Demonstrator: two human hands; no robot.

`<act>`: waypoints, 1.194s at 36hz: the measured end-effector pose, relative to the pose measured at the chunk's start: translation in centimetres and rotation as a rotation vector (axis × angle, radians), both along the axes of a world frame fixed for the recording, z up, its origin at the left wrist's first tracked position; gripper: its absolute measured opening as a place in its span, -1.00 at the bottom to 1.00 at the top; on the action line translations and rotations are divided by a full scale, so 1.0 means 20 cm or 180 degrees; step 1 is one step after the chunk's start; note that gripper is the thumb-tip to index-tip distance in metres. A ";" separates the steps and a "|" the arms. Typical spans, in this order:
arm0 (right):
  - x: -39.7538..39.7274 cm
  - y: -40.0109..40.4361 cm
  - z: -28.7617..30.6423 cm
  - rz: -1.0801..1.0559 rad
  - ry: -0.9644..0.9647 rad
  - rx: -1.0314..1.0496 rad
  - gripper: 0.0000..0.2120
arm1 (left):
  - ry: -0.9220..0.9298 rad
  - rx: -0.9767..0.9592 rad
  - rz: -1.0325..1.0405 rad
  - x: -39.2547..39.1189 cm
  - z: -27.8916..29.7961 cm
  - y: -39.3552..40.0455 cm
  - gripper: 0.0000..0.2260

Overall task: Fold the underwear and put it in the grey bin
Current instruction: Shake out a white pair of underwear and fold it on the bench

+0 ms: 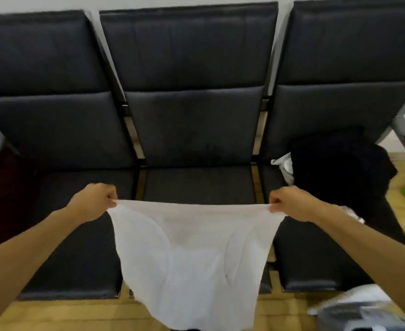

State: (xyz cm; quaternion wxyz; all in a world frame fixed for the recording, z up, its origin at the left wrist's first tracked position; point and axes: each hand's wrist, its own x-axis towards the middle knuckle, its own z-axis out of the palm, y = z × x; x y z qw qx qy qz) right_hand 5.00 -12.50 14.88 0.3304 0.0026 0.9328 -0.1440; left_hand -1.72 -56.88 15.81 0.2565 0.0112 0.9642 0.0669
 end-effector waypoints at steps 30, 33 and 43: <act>-0.53 -0.13 -1.37 0.0403 0.2228 0.0333 -0.65 | 0.1385 0.0572 -0.0602 -0.85 -1.33 -0.12 -0.86; -0.39 -0.16 -1.35 0.0441 0.2121 0.0126 -0.61 | 0.1307 0.0517 -0.0493 -0.68 -1.32 -0.16 -0.86; 0.07 -0.26 -1.38 0.0713 0.1791 0.0033 -0.60 | 0.1269 0.0278 -0.0414 -0.15 -1.37 -0.24 -0.82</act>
